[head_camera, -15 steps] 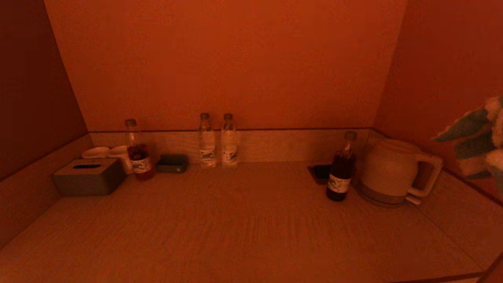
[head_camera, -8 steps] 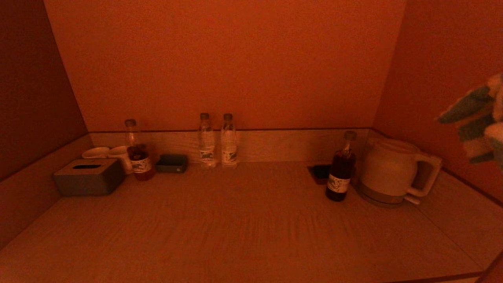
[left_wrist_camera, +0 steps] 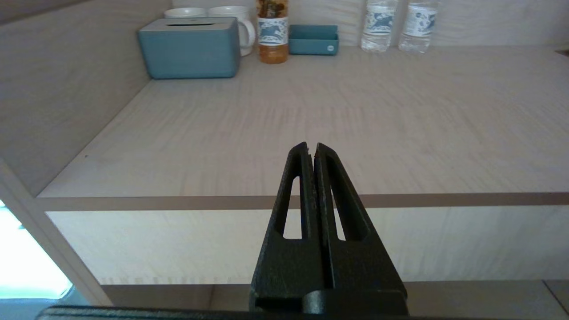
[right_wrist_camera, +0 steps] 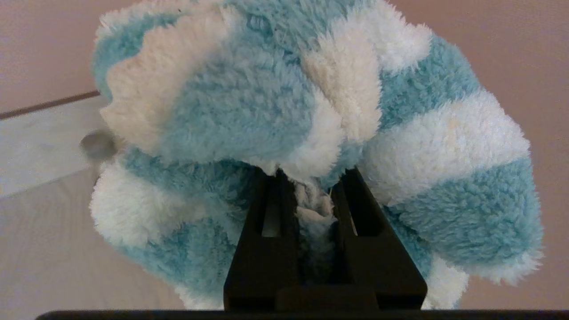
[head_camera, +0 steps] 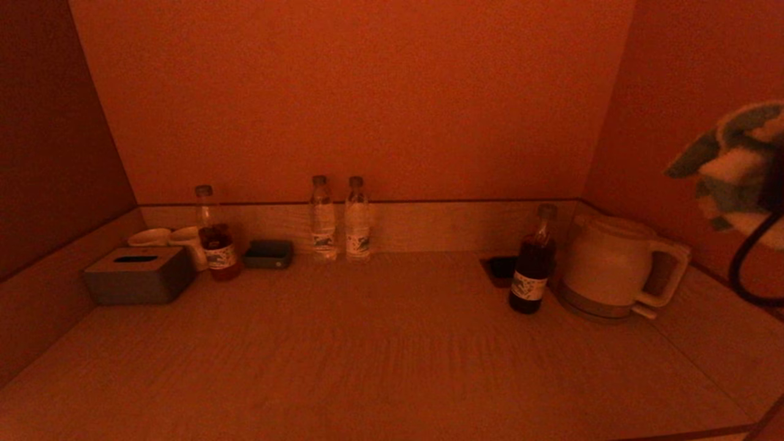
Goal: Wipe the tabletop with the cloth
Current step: Place the tablecloth
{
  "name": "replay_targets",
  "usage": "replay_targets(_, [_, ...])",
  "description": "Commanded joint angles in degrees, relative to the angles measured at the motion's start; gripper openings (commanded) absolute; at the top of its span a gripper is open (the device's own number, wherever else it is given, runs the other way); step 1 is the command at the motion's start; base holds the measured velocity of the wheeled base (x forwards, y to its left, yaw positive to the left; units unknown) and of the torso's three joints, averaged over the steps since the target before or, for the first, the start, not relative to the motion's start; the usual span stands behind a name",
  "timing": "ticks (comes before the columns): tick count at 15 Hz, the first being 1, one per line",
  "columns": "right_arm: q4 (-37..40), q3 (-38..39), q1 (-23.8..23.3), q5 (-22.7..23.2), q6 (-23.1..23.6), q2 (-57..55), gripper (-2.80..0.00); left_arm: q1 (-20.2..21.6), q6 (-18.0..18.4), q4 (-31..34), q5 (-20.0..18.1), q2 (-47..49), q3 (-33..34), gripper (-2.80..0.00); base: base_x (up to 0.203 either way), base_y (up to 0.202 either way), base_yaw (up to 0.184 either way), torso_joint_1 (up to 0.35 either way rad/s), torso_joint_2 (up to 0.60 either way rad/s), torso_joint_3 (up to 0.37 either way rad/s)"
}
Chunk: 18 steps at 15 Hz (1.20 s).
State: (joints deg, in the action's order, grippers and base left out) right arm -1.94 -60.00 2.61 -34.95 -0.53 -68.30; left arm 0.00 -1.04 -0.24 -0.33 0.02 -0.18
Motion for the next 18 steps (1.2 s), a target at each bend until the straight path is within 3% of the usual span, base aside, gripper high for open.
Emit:
replay_targets(1, [-0.3, -2.1, -1.4, 1.0, -0.3, -5.4, -2.8, 0.0, 0.0, 0.0, 0.0, 0.0, 0.0, -2.8, 0.0, 0.0, 0.0, 0.0, 0.0, 0.0])
replay_targets(8, [4.3, -8.4, -2.7, 2.0, -0.9, -11.3, -2.8, -0.1, 0.0, 0.0, 0.0, 0.0, 0.0, -2.8, 0.0, 0.0, 0.0, 0.0, 0.0, 0.0])
replay_targets(12, [29.1, -26.4, -5.0, 8.4, -5.9, -15.6, -2.8, 0.0, 0.0, 0.0, 0.0, 0.0, 0.0, -2.8, 0.0, 0.0, 0.0, 0.0, 0.0, 0.0])
replay_targets(15, [32.1, -27.9, -6.1, 10.7, -7.7, -16.8, -2.8, -0.1, 0.0, 0.0, 0.0, 0.0, 0.0, -2.8, 0.0, 0.0, 0.0, 0.0, 0.0, 0.0])
replay_targets(18, [50.3, -40.3, -9.9, 17.2, -11.5, -22.6, -2.8, 0.0, 0.0, 0.0, 0.0, 0.0, 0.0, -2.8, 0.0, 0.0, 0.0, 0.0, 0.0, 0.0])
